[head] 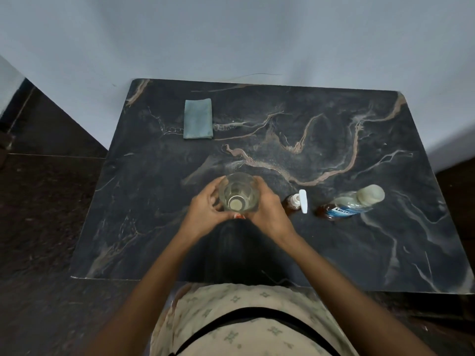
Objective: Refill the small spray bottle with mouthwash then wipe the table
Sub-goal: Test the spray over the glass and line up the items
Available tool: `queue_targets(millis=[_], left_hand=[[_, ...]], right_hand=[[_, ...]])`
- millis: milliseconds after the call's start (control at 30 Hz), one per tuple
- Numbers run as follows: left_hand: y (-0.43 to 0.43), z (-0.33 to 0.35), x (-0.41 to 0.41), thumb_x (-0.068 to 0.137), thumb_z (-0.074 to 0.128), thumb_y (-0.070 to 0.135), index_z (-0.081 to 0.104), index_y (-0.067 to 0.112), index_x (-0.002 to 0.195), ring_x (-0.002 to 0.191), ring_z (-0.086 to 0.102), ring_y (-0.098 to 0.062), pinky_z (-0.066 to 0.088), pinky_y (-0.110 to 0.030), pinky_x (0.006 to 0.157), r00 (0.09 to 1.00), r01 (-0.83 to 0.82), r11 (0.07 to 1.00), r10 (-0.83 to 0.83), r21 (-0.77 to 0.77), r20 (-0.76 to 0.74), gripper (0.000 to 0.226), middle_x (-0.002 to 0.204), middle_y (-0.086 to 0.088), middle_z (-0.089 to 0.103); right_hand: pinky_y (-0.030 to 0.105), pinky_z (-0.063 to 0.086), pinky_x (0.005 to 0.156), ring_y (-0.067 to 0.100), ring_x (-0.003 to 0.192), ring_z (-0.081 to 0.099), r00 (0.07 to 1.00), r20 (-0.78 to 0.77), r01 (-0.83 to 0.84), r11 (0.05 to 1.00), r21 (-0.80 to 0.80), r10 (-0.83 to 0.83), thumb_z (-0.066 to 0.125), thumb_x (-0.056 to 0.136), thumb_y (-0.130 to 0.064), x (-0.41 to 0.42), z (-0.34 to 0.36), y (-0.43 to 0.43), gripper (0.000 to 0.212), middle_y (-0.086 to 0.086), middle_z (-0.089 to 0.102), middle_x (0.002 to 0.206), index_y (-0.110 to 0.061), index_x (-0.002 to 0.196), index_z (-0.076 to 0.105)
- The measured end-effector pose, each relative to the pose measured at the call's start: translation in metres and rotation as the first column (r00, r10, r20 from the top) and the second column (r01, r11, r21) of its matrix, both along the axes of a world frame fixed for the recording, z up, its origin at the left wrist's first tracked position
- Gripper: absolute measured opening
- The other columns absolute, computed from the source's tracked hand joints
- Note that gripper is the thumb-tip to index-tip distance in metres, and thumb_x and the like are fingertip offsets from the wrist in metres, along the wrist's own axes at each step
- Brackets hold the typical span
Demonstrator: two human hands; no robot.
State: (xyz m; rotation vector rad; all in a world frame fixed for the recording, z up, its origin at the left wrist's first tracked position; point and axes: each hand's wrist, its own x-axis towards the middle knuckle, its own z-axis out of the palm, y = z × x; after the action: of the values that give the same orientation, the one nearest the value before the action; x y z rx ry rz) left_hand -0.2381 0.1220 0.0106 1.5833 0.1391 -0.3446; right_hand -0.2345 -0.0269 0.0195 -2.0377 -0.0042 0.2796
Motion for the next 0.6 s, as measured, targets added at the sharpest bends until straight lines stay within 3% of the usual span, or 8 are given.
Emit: queue_targets(millis=[133, 367, 533, 600], left_hand=[[-0.004, -0.017, -0.006, 0.057, 0.068, -0.024, 0.042, 0.022, 0.114, 0.092, 0.058, 0.014, 0.048, -0.009, 0.078, 0.999, 0.036, 0.999, -0.036, -0.003, -0.017, 0.077, 0.108, 0.014, 0.054], [-0.008, -0.034, -0.006, 0.058, 0.072, -0.019, 0.038, 0.021, 0.12, 0.107, 0.053, -0.001, 0.047, -0.012, 0.088, 0.997, 0.066, 0.998, -0.067, -0.002, -0.031, 0.081, 0.115, 0.012, 0.052], [-0.008, -0.039, -0.002, 0.058, 0.073, -0.016, 0.038, 0.022, 0.121, 0.112, 0.051, -0.006, 0.045, -0.018, 0.095, 0.995, 0.093, 0.996, -0.093, 0.007, -0.02, 0.082, 0.117, 0.012, 0.05], [-0.008, -0.04, -0.001, 0.059, 0.074, -0.014, 0.037, 0.025, 0.12, 0.114, 0.05, -0.007, 0.044, -0.02, 0.097, 0.993, 0.114, 0.993, -0.114, 0.031, -0.008, 0.082, 0.119, 0.012, 0.049]], right_hand=[[0.015, 0.045, 0.083, 0.011, 0.099, 0.059, 1.0, -0.011, 0.018, 1.0, -0.004, -0.018, 0.078, 0.066, -0.009, -0.01, -0.014, -0.002, 0.063, 0.0, 0.061, 0.109, -0.015, 0.12, 0.045], [0.002, 0.041, 0.08, 0.014, 0.101, 0.057, 0.999, 0.023, 0.047, 0.999, 0.013, -0.047, 0.077, 0.065, 0.002, -0.014, -0.029, -0.006, 0.064, 0.012, 0.058, 0.115, -0.005, 0.121, 0.045], [0.021, 0.048, 0.09, 0.013, 0.104, 0.057, 0.998, 0.053, 0.03, 1.0, -0.007, -0.03, 0.077, 0.066, -0.002, -0.011, -0.033, -0.008, 0.064, 0.01, 0.057, 0.115, -0.008, 0.12, 0.044], [0.022, 0.047, 0.092, 0.014, 0.107, 0.055, 0.999, 0.037, 0.03, 1.0, -0.006, -0.03, 0.077, 0.066, -0.001, -0.012, -0.033, -0.009, 0.066, 0.01, 0.056, 0.117, -0.007, 0.122, 0.043]])
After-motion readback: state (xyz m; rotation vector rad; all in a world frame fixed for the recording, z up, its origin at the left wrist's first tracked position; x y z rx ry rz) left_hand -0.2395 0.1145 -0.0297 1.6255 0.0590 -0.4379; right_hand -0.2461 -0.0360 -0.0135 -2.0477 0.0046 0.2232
